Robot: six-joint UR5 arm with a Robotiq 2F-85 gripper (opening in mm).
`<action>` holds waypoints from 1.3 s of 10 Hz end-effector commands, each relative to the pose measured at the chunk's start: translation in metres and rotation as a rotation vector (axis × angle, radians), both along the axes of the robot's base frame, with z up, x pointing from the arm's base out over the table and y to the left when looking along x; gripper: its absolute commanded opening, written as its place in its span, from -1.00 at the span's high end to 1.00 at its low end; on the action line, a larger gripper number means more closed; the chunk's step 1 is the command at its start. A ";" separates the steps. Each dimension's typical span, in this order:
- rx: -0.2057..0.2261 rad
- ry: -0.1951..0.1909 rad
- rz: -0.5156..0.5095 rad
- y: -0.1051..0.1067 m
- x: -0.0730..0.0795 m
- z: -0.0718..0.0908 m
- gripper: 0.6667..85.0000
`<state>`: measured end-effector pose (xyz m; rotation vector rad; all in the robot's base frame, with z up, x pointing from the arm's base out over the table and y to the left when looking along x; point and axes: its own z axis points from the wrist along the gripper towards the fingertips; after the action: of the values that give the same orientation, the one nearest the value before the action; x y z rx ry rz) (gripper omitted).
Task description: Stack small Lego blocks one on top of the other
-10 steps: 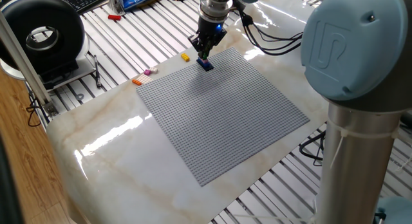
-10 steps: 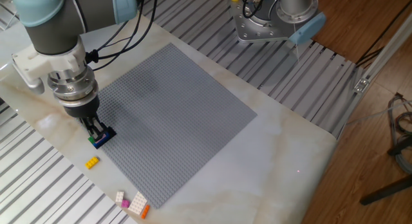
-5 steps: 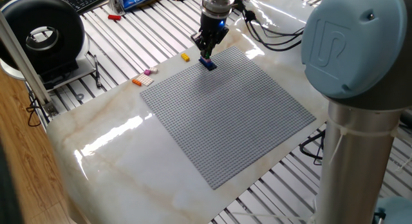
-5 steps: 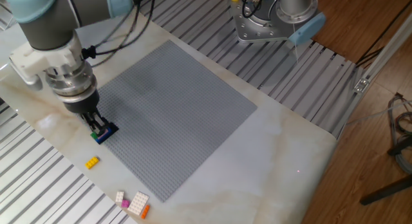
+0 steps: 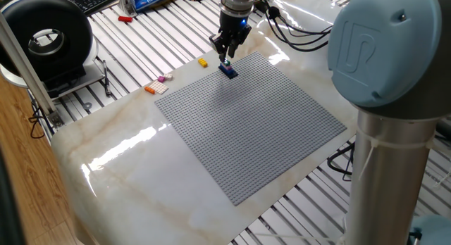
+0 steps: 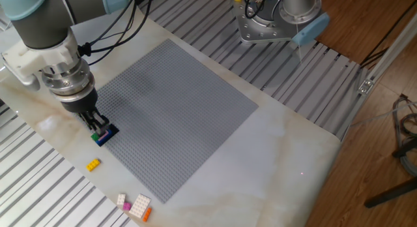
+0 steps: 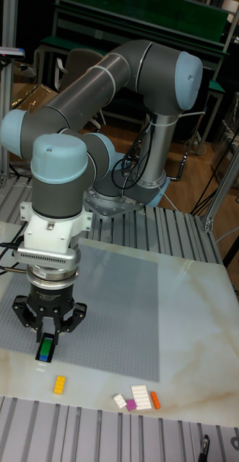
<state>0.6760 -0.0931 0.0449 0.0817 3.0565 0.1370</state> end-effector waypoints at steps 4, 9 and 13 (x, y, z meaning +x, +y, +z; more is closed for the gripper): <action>0.020 -0.013 -0.095 0.007 0.013 -0.001 0.99; 0.011 -0.051 -0.095 0.007 0.019 -0.017 0.99; 0.023 -0.027 -0.081 0.002 0.009 0.002 0.99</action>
<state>0.6896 -0.0885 0.0349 0.2030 3.0117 0.1400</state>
